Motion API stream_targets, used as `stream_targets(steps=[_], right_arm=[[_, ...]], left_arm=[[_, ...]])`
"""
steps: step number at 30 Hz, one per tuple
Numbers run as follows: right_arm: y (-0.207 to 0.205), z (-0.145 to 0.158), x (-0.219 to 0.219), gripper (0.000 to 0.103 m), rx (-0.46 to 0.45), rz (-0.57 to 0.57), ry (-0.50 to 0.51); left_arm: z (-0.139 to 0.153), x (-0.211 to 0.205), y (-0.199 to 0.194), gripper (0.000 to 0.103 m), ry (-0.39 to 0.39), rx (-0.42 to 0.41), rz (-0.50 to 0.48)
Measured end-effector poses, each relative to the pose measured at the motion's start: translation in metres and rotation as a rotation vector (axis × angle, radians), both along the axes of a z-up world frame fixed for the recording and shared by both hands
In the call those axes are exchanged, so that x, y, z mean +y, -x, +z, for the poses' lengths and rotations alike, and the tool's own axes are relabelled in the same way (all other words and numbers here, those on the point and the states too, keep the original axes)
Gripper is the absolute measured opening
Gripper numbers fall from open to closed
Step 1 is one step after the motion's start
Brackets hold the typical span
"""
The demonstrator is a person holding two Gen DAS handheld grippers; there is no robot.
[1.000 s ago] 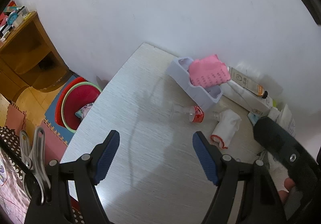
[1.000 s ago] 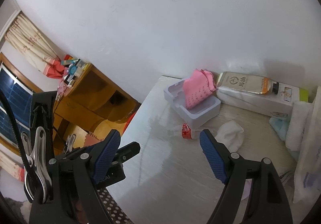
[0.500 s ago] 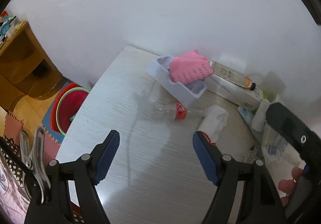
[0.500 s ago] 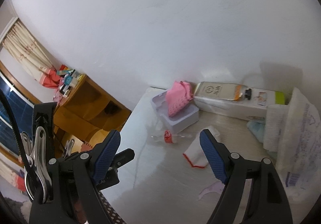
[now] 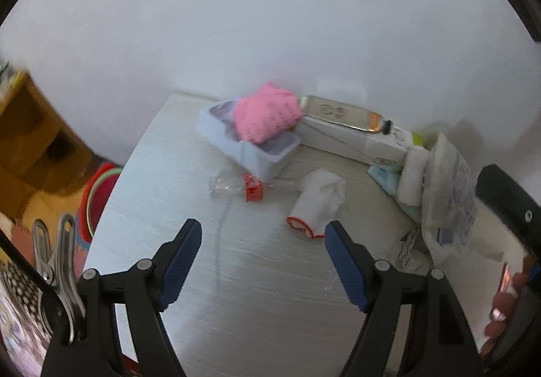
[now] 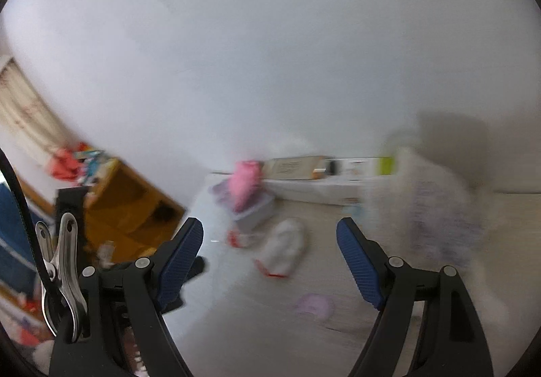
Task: Collect trash
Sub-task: 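Move both open grippers onto the white printed plastic bag beside the shuttlecock, then close both grippers on the white printed plastic bag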
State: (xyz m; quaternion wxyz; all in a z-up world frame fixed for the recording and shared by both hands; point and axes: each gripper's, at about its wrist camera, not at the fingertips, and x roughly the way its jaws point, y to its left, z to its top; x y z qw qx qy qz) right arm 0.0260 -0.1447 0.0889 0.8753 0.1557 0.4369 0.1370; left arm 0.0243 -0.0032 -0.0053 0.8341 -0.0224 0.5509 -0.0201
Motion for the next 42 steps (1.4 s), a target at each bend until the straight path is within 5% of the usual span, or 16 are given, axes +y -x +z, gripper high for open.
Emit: stream_targets(steps=[17,27,34,42], right_arm=[[0.052,-0.032,-0.103,0.083,0.079,-0.268,0.149],[0.052,-0.062,-0.135,0.083,0.142,-0.351,0.045],[0.054,-0.078,-0.157,0.063,0.172,-0.351,-0.076],[0.055,-0.088,-0.161,0.045,0.183,-0.298,-0.128]], left_arm=[[-0.014,-0.079,0.003,0.079,0.029,0.002,-0.173],[-0.012,-0.133,-0.023,0.079,0.066,-0.001,-0.274],[-0.02,-0.172,-0.042,0.079,0.142,0.031,-0.334],[-0.049,-0.207,-0.06,0.079,0.138,0.072,-0.353]])
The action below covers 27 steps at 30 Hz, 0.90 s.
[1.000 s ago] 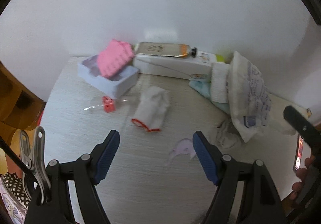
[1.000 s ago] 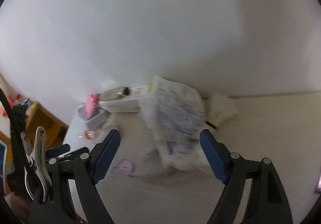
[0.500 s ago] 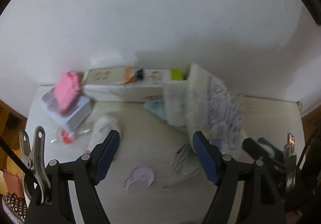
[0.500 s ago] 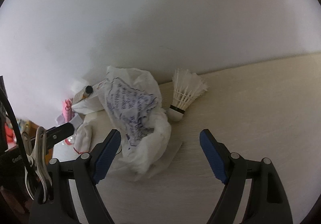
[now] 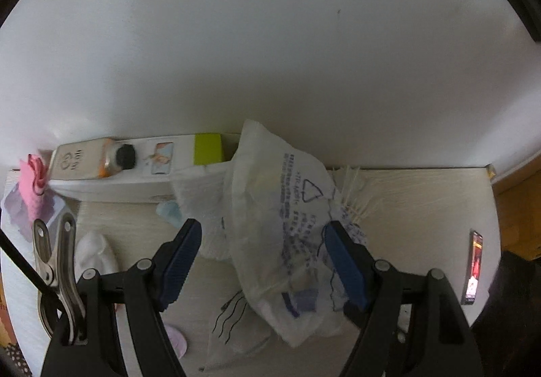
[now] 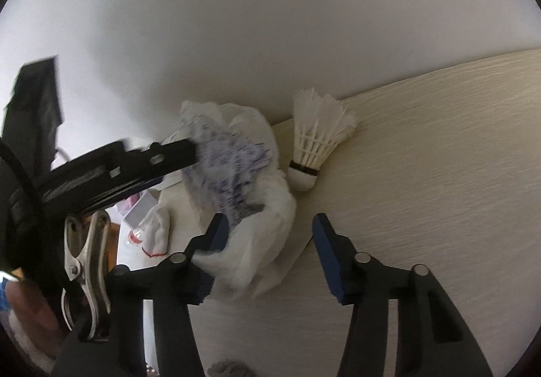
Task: Collect trash
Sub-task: 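Close both grippers on the white printed plastic bag, then lift the white bag with both grippers and carry it toward the red bucket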
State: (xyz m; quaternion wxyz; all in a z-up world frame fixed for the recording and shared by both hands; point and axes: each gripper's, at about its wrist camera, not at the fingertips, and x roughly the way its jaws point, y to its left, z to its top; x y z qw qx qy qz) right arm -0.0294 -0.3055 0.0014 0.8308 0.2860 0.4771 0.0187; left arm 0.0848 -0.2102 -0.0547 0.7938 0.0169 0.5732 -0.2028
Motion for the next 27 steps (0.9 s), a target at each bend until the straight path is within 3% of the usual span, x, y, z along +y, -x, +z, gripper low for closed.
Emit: stream_targets(steps=[4,6,7,10,17,27], right_arm=[[0.0,-0.005,0.001,0.025,0.014,0.012,-0.01],[0.0,-0.005,0.001,0.018,0.01,0.025,-0.002],[0.001,-0.005,0.001,0.016,0.009,0.031,0.001],[0.004,-0.004,-0.002,0.011,0.015,0.029,-0.005],[0.014,0.013,-0.006,0.007,-0.023,0.017,-0.02],[0.04,0.066,-0.005,0.007,-0.151,0.042,0.036]], left_arm=[[-0.013,-0.007,-0.008,0.079,0.014,0.035,0.008],[-0.017,-0.01,-0.01,0.064,0.034,0.044,0.001],[-0.02,-0.01,-0.011,0.047,0.029,0.057,-0.002],[-0.019,-0.009,-0.01,0.023,0.029,0.06,0.0],[0.01,0.007,0.006,0.012,0.081,0.001,-0.04],[0.066,0.04,0.031,0.01,0.143,-0.094,-0.085]])
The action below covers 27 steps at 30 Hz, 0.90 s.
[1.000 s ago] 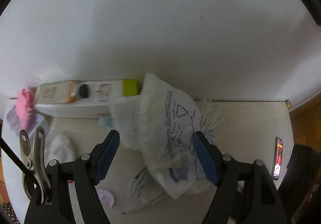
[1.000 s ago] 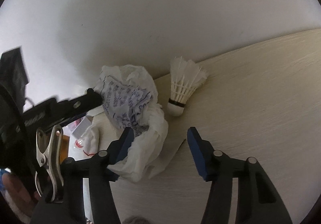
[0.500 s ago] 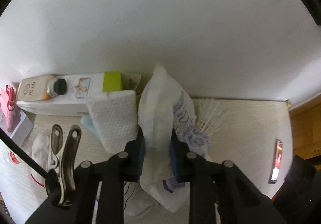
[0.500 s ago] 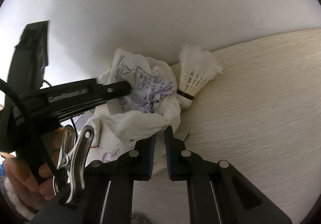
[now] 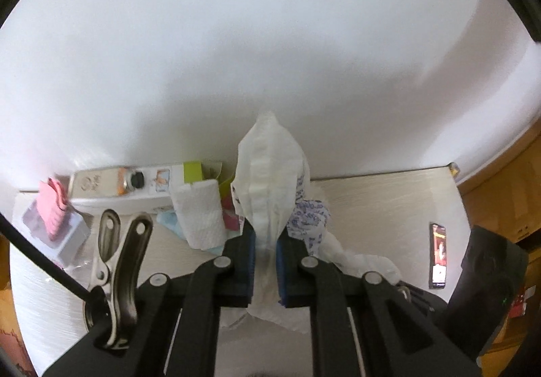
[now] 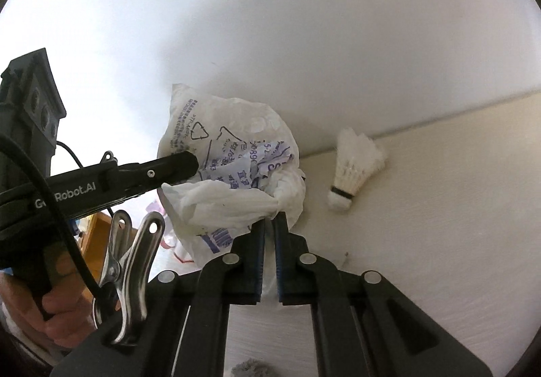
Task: Collect trash
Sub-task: 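Lift the white bag with both grippers and carry it toward the red bucket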
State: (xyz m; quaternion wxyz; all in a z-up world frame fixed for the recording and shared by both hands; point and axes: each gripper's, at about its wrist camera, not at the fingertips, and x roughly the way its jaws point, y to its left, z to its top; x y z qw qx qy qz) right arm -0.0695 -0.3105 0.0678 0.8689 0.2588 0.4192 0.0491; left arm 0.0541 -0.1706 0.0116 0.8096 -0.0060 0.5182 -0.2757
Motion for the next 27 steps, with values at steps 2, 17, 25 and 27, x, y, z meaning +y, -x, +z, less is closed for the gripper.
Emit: stream_targets(steps=[2,17,25,27], right_arm=[[0.006,0.013,0.003,0.006,-0.031,0.008,0.022],[0.019,0.064,0.039,0.005,-0.188,0.108,0.053],[-0.01,0.056,0.067,0.005,-0.213,0.169,0.046],[-0.012,0.056,0.071,0.005,-0.212,0.176,0.046]], left_arm=[[0.012,0.01,0.004,0.009,0.021,-0.022,0.0],[0.042,0.067,0.026,0.007,0.045,-0.075,0.095],[0.054,0.093,0.028,0.007,0.07,-0.057,0.152],[0.054,0.096,0.028,0.007,0.077,-0.057,0.159]])
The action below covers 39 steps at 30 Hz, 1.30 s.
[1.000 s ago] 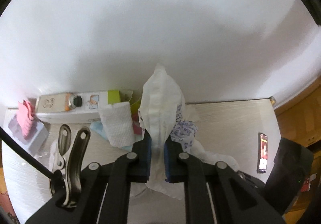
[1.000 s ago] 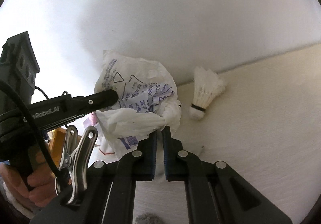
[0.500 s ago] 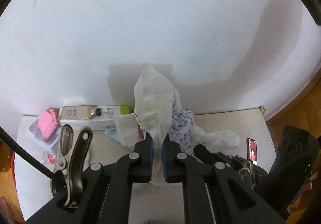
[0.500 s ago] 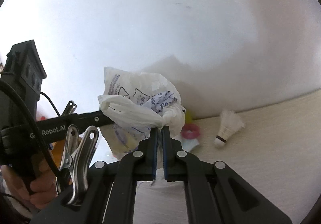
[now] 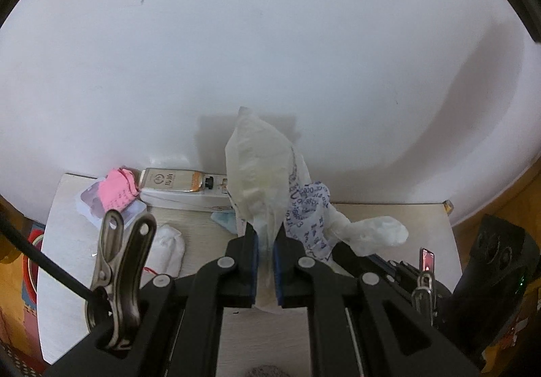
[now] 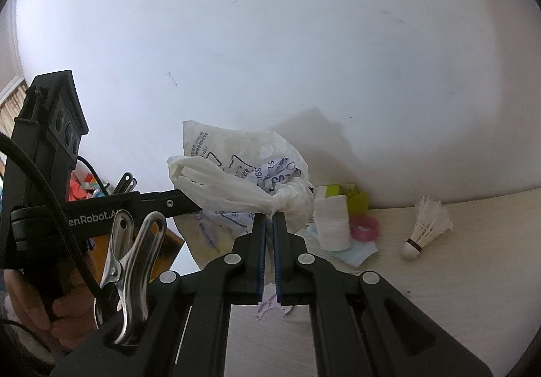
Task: Collect trash
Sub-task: 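Lift the white bag with both grippers and carry it toward the red bucket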
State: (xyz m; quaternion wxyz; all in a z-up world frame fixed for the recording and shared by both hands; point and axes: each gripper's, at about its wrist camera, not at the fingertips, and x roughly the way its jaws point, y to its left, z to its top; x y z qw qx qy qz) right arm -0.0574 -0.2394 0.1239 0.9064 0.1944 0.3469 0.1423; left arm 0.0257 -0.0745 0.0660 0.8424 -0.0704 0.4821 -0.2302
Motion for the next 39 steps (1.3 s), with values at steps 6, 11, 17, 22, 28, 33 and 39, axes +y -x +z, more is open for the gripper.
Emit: stream_targets(steps=[6,11,17,22,28,33,39], right_arm=[[-0.009,-0.005,0.006,0.005,0.012,0.005,-0.024],[-0.017,-0.016,0.004,0.005,0.01,0.014,-0.087],[-0.022,-0.029,-0.003,0.005,-0.003,0.018,-0.218],[-0.032,-0.037,0.008,0.005,0.018,0.038,-0.221],[-0.048,-0.039,0.04,0.005,0.045,0.094,-0.179],[-0.065,-0.045,0.068,0.005,0.054,0.154,-0.157],[-0.092,-0.054,0.112,0.005,0.068,0.246,-0.143]], left_arm=[[0.005,0.003,0.004,0.007,0.0,-0.022,-0.008],[0.01,0.008,0.004,0.007,0.001,-0.031,0.001],[0.021,0.017,0.006,0.007,0.016,-0.04,0.016],[0.019,0.03,0.008,0.007,0.023,-0.047,0.023],[0.011,0.054,0.008,0.007,0.021,-0.038,0.065],[0.005,0.085,0.001,0.007,-0.002,-0.014,0.144],[-0.001,0.12,-0.005,0.007,-0.035,0.001,0.229]])
